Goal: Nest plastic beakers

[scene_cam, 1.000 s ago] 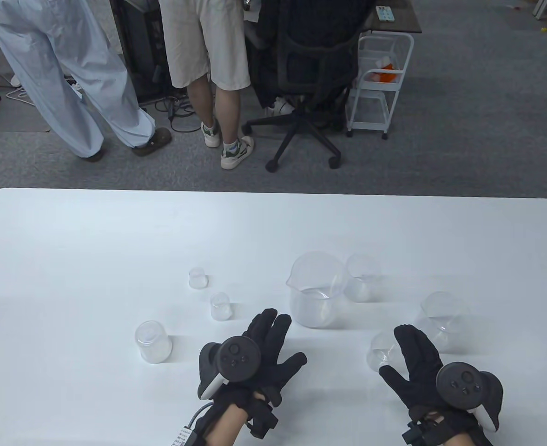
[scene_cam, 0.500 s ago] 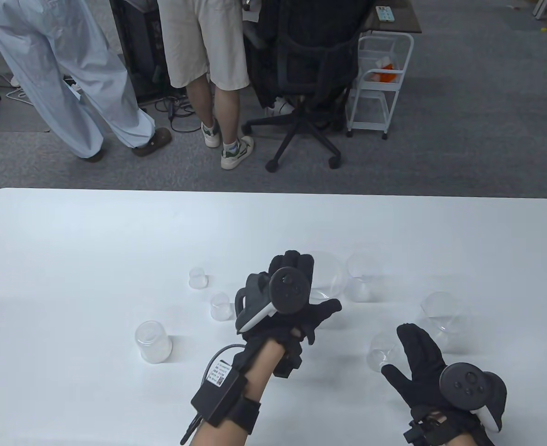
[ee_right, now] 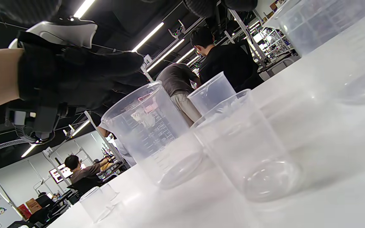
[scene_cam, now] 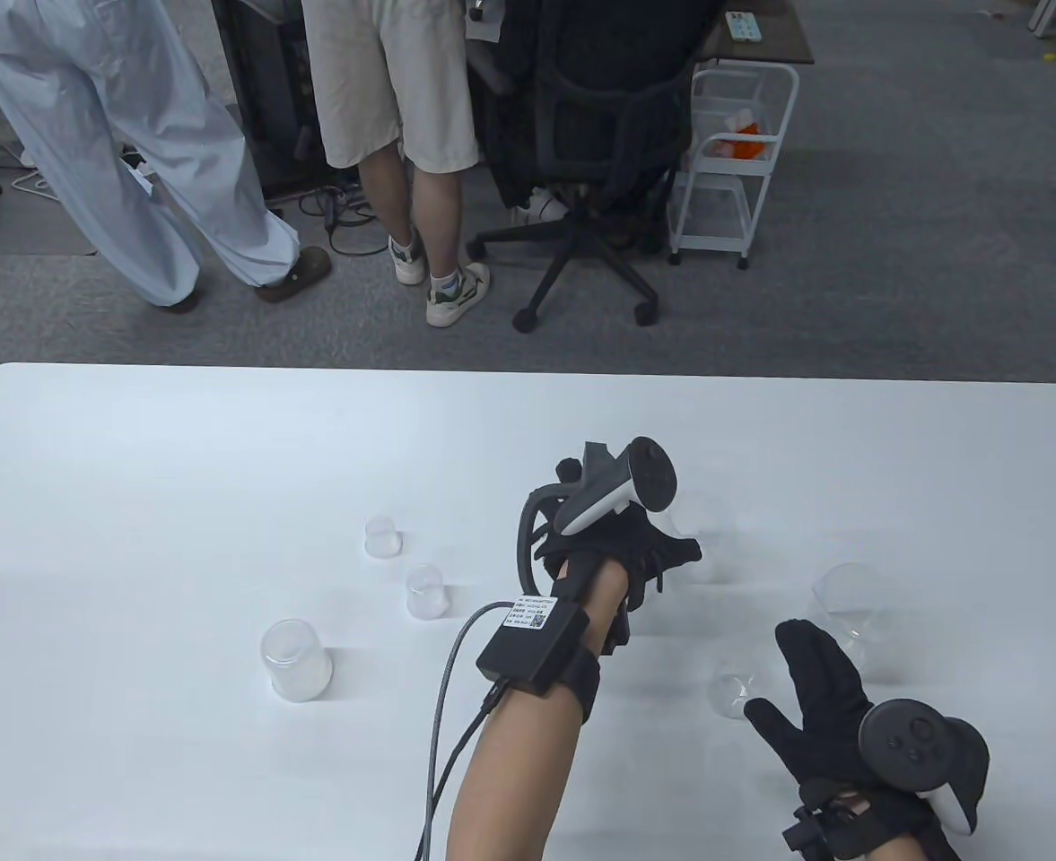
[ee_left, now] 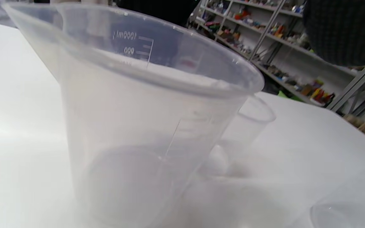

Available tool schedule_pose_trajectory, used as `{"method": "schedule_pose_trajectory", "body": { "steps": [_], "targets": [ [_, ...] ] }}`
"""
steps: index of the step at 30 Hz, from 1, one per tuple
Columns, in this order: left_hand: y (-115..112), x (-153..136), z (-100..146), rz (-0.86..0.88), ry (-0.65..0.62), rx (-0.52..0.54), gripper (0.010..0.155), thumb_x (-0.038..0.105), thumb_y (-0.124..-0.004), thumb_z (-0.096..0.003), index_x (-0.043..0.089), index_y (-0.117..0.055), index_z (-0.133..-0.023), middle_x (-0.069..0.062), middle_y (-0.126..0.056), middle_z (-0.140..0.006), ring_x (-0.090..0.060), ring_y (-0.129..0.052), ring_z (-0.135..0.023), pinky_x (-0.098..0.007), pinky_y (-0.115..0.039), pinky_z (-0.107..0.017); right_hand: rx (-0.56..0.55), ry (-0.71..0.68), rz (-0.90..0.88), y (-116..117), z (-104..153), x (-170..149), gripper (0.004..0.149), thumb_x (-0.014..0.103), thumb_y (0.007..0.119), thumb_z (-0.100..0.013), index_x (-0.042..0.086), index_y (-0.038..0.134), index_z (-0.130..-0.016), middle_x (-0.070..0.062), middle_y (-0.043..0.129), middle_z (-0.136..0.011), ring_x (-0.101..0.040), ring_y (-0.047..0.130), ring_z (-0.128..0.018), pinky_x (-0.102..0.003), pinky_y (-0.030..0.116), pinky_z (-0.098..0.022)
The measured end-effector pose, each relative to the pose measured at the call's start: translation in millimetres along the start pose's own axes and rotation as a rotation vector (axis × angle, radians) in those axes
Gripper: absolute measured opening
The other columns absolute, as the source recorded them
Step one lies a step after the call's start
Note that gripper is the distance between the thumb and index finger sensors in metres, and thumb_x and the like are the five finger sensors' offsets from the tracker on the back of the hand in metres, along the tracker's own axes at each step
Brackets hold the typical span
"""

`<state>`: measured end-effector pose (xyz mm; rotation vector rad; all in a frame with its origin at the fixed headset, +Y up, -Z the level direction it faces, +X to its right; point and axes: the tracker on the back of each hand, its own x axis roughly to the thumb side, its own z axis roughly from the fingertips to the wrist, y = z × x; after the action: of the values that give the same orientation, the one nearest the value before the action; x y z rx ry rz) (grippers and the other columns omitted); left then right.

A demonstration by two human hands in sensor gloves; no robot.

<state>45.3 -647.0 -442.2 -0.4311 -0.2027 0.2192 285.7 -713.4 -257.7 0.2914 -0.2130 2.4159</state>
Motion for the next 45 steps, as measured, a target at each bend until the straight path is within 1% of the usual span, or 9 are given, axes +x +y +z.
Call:
{"method": "schedule_pose_trajectory", "body": {
  "steps": [2,5,12,16,21,25,31,38,45],
  "targets": [
    [-6,0,-6,-0.016,0.025,-0.067,0.116,0.078,-0.071,-0.0353,0.011,-0.010,-0.107,-0.024,0.001,-0.110,-0.064,0.001,-0.099,-0.085,-0.022,-0.064,-0.002,-0.001,-0.001,0,0,0,0.087,0.067,0.068,-0.045,0.015,0.035,-0.105,-0.023,0.041,-0.115,-0.052,0.044,-0.103,-0.070,0.042,-0.067],
    [-13,-3,-14,0.004,0.044,-0.088,0.117,0.077,-0.072,-0.0367,0.009,-0.006,-0.106,-0.025,0.002,-0.108,-0.065,0.001,-0.099,-0.086,-0.023,-0.064,-0.002,-0.002,0.000,-1,1,0,0.087,0.067,0.068,-0.045,0.015,0.035,-0.105,-0.023,0.042,-0.115,-0.052,0.043,-0.103,-0.070,0.042,-0.067],
    [-17,-3,-14,-0.032,0.027,0.063,0.110,0.073,-0.075,-0.0396,0.008,-0.018,-0.107,-0.026,-0.014,-0.111,-0.062,-0.027,-0.103,-0.074,-0.048,-0.067,0.003,-0.002,0.008,0,1,0,0.087,0.067,0.068,-0.045,0.015,0.035,-0.105,-0.022,0.042,-0.115,-0.052,0.044,-0.103,-0.070,0.042,-0.067],
    [-16,-6,-8,-0.048,0.005,0.105,0.108,0.074,-0.075,-0.0388,0.008,-0.024,-0.108,-0.026,-0.021,-0.111,-0.061,-0.035,-0.102,-0.072,-0.053,-0.065,0.007,0.000,0.011,0,1,0,0.087,0.067,0.068,-0.045,0.015,0.035,-0.105,-0.022,0.042,-0.115,-0.052,0.044,-0.103,-0.070,0.042,-0.066],
    [1,-9,13,-0.041,-0.031,0.144,0.107,0.074,-0.074,-0.0389,0.008,-0.025,-0.108,-0.025,-0.021,-0.112,-0.061,-0.034,-0.102,-0.072,-0.053,-0.065,0.004,0.000,0.012,-1,1,0,0.086,0.067,0.068,-0.045,0.015,0.035,-0.105,-0.023,0.042,-0.115,-0.052,0.044,-0.103,-0.070,0.042,-0.066],
    [18,-10,40,-0.045,-0.081,0.162,0.107,0.073,-0.075,-0.0393,0.008,-0.025,-0.108,-0.025,-0.020,-0.112,-0.061,-0.033,-0.103,-0.073,-0.051,-0.066,0.007,-0.004,0.016,0,1,1,0.086,0.067,0.068,-0.045,0.015,0.035,-0.105,-0.023,0.042,-0.115,-0.052,0.044,-0.103,-0.070,0.042,-0.066],
    [23,-14,72,-0.076,-0.134,0.166,0.107,0.073,-0.075,-0.0393,0.008,-0.025,-0.108,-0.025,-0.020,-0.112,-0.062,-0.033,-0.103,-0.073,-0.051,-0.066,0.019,-0.009,0.024,1,1,2,0.086,0.067,0.068,-0.045,0.015,0.035,-0.105,-0.023,0.042,-0.115,-0.052,0.044,-0.103,-0.070,0.042,-0.066],
    [-2,-20,100,-0.072,-0.204,0.143,0.107,0.073,-0.074,-0.0392,0.008,-0.026,-0.108,-0.026,-0.022,-0.112,-0.062,-0.033,-0.103,-0.074,-0.051,-0.066,0.016,-0.017,0.023,1,1,3,0.086,0.067,0.068,-0.045,0.015,0.035,-0.105,-0.023,0.042,-0.115,-0.052,0.044,-0.103,-0.070,0.042,-0.066],
    [-37,-27,109,-0.053,-0.238,0.107,0.107,0.074,-0.074,-0.0391,0.008,-0.025,-0.108,-0.026,-0.022,-0.111,-0.062,-0.033,-0.102,-0.074,-0.051,-0.066,0.021,-0.024,0.025,2,2,4,0.086,0.067,0.068,-0.045,0.014,0.035,-0.105,-0.023,0.042,-0.115,-0.052,0.044,-0.103,-0.070,0.042,-0.066]
  ]
}}
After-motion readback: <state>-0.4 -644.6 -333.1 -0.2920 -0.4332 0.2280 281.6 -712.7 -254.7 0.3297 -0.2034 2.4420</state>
